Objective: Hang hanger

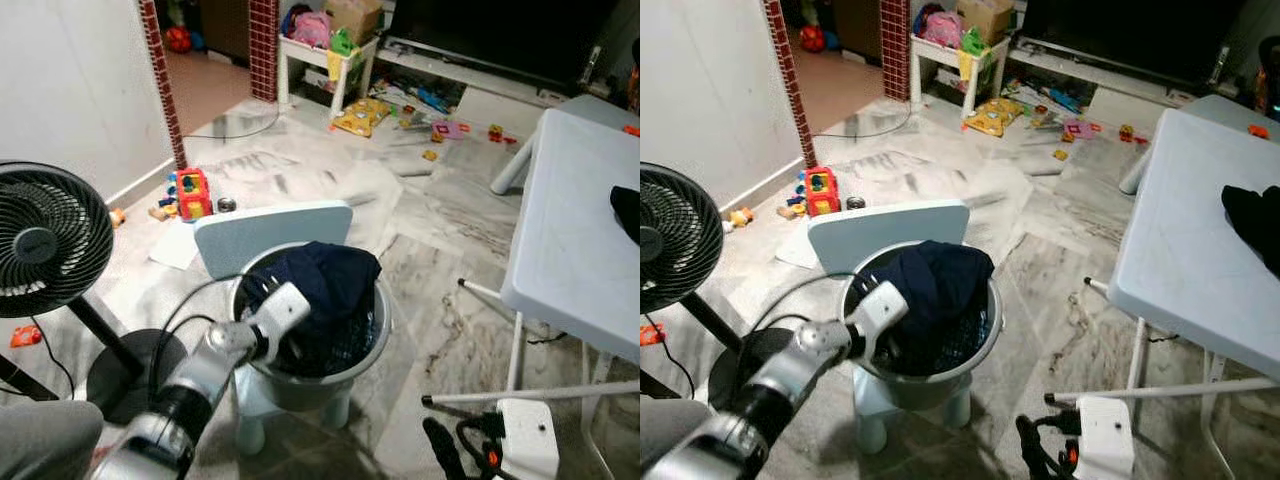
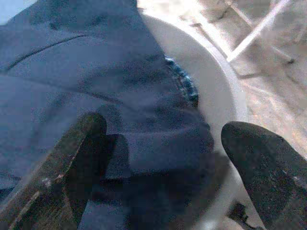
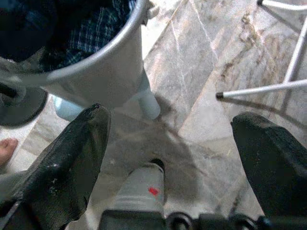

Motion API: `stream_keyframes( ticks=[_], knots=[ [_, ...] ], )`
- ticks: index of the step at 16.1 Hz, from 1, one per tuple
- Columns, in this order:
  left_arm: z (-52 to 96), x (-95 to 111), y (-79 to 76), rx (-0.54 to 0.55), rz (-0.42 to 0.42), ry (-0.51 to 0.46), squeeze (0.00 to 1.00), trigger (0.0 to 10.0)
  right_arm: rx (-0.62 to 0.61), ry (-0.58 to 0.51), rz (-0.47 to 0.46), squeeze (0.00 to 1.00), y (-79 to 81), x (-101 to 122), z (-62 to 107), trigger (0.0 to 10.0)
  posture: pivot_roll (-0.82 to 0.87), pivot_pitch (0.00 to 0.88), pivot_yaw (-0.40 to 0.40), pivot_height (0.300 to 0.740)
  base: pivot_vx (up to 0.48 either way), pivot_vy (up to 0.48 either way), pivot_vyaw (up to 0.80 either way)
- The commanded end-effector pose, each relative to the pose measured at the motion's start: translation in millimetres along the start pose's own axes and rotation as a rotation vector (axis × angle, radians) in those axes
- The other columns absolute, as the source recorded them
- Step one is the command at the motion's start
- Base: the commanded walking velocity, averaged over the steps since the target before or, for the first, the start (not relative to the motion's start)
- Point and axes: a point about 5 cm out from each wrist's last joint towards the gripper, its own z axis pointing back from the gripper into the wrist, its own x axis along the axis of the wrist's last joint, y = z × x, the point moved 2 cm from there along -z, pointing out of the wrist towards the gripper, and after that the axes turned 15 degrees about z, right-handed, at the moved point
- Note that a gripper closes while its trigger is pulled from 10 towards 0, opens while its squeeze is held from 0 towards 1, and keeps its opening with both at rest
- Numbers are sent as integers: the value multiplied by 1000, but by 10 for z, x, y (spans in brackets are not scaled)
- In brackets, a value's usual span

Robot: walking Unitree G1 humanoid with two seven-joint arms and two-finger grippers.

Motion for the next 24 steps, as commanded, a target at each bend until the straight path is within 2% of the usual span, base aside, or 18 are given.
stream_keyframes(
  ticks=[1,3,4,5,6,7,8,9,10,12,14,15,17,19,20,22,24],
  knots=[
    [-27,59,69,72,39,-7,0,10000,-10,-8,7,0,-8,28,64,10000,-132,125,-106,740,0,0,0],
    [-31,90,170,161,104,-7,0,10000,-11,-1,18,0,-8,19,117,10000,-150,136,-109,740,0,0,0],
    [-44,88,180,168,127,1,0,10000,-16,7,21,0,-33,9,150,10000,-151,138,-110,740,0,0,0],
    [-49,30,166,148,142,29,0,2941,-18,12,23,0,-46,2,163,10000,-151,145,-109,740,0,0,0],
    [-48,-5,159,138,135,49,0,2941,-19,12,22,0,-46,5,162,10000,-150,146,-109,740,0,0,0],
    [-47,-42,160,136,145,65,0,0,-16,11,20,0,-35,14,158,10000,-148,147,-108,740,0,0,0],
    [-22,-57,185,124,71,83,0,1961,-7,6,20,0,-7,27,147,10000,-141,148,-101,740,0,0,0],
    [-5,-21,192,99,15,68,0,8627,-6,5,19,0,-2,31,141,10000,-136,148,-98,740,0,0,0],
    [13,25,209,87,-37,50,0,10000,-7,4,18,0,-2,34,138,10000,-131,148,-96,740,0,0,0],
    [119,302,306,97,-208,-83,0,10000,-13,5,14,0,-14,29,110,10000,-110,148,-89,740,0,0,0],
    [202,468,260,13,-344,-161,0,10000,-11,-1,9,0,2,43,73,10000,-93,143,-83,740,0,0,0],
    [252,507,208,-57,-431,-184,1000,10000,-7,-4,8,0,16,50,54,10000,-87,142,-81,740,0,0,0],
    [346,490,152,-175,-569,-168,1000,10000,-4,-11,5,0,27,64,29,10000,-78,139,-76,740,0,0,0],
    [444,343,141,-305,-736,-63,1000,10000,-3,-15,2,0,31,73,15,10000,-68,136,-72,740,0,0,0],
    [478,271,153,-356,-785,-4,1000,10000,-2,-18,2,0,38,80,9,10000,-68,135,-69,740,0,0,0],
    [479,203,190,-375,-845,78,1000,10000,-2,-19,2,0,30,77,7,10000,-74,133,-64,740,0,0,0],
    [455,204,182,-403,-894,122,1000,10000,-6,-19,3,0,26,72,20,10000,-84,133,-61,740,0,0,0]
  ],
)
